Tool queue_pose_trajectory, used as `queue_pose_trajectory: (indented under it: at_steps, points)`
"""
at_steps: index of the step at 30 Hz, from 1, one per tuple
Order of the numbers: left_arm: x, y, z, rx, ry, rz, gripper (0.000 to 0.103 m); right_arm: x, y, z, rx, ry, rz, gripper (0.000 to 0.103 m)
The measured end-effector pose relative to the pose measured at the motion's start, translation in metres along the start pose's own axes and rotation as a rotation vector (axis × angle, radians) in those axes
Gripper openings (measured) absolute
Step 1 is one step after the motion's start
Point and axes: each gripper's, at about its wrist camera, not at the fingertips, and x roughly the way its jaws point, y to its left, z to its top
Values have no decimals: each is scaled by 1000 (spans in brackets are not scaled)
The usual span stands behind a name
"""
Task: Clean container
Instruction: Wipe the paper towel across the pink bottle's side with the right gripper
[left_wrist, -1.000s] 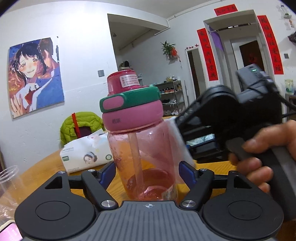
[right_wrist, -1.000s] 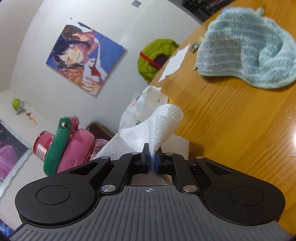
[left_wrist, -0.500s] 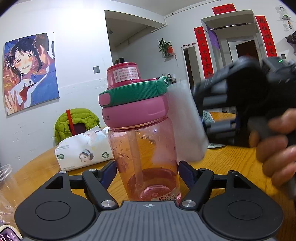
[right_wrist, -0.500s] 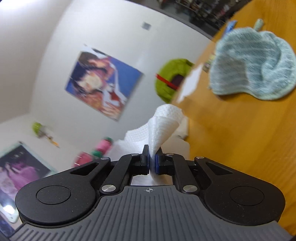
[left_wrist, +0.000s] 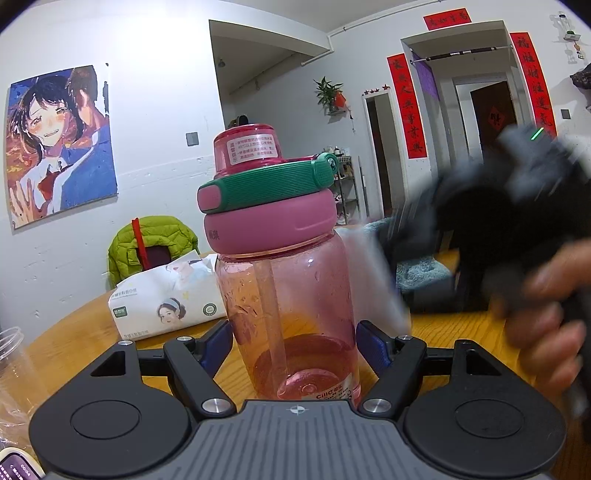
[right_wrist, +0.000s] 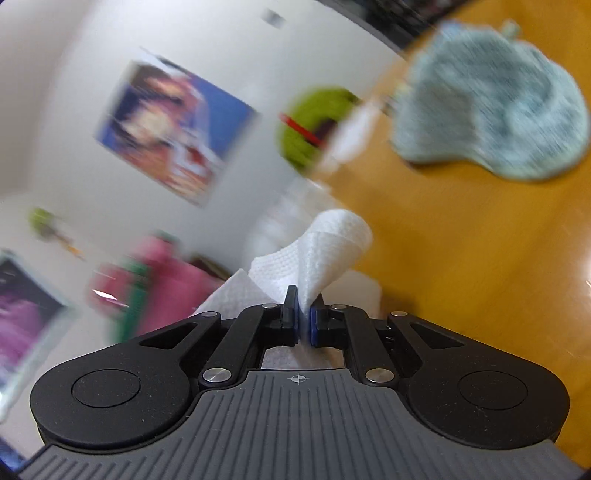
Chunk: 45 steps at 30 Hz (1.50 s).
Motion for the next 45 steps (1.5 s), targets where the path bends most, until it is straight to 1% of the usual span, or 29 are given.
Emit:
queue_pose_trajectory:
  at_steps: [1,2,3,4,5,6,7,9,13,14,15,16,17,20,22,25,27,28,30,32,34,37,38,40,45]
  points:
    - [0,2,0,-1,0,-1,71,-6,5,1,-9,-34,46,11]
    - [0,4,0,-1,0,0,71,-7,7,1,-21,-38,40,11]
    - [1,6,0,0,0,0,71,-3,8,0,-34,-18,-5,11]
    - [1,8,0,0,0,0,71,4,5,-2,-39,21,-71,11]
    - [2,10,-1,0,0,0,71,13,1,-4,-38,73,-150,11]
    - [5,0,-3,7,-1,4,71,23,-5,-7,-42,129,-232,11]
    - [5,2,-4,7,-1,4,71,27,-9,-9,-43,161,-278,11]
    - [5,1,-4,7,-1,4,71,25,-9,-8,-35,150,-258,11]
    - [4,0,-4,7,-1,4,71,-6,16,-4,-94,-49,-27,11]
    - [5,-1,-5,8,-1,5,71,-11,20,-4,-103,-84,5,11]
    - [5,0,-4,8,-2,4,71,-13,22,-5,-108,-99,10,11]
    - [4,0,-4,8,-2,4,71,-10,23,-6,-113,-92,-13,11]
    - [5,1,-4,8,-2,4,71,-5,20,-8,-113,-66,-51,11]
    - [5,2,-4,8,-2,4,71,20,3,-10,-85,77,-209,11]
    - [5,3,-5,9,-1,4,71,29,-5,-11,-79,139,-277,11]
    - [5,3,-4,7,-1,3,71,29,-8,-12,-83,145,-274,11]
    - [4,3,-3,6,-3,10,72,27,-10,-10,-79,128,-249,11]
    - [2,2,-3,6,-4,17,74,26,-11,-10,-76,119,-236,11]
    - [-4,-1,-2,0,-18,29,82,20,-11,-7,-57,71,-183,11]
    - [-11,-5,-1,-1,-34,43,82,16,-9,-3,-65,28,-158,11]
    - [-14,-10,-2,16,-34,58,82,13,-6,0,-65,10,-135,11]
    - [-12,-16,-3,46,-21,51,78,16,-5,0,-46,45,-87,11]
    - [-11,-16,-3,52,-20,53,77,18,-3,-2,-48,61,-85,11]
    - [-9,-15,-3,42,-24,49,77,16,3,-5,-74,60,-118,11]
    - [8,-5,-1,43,-16,48,77,6,8,-9,-84,39,-152,11]
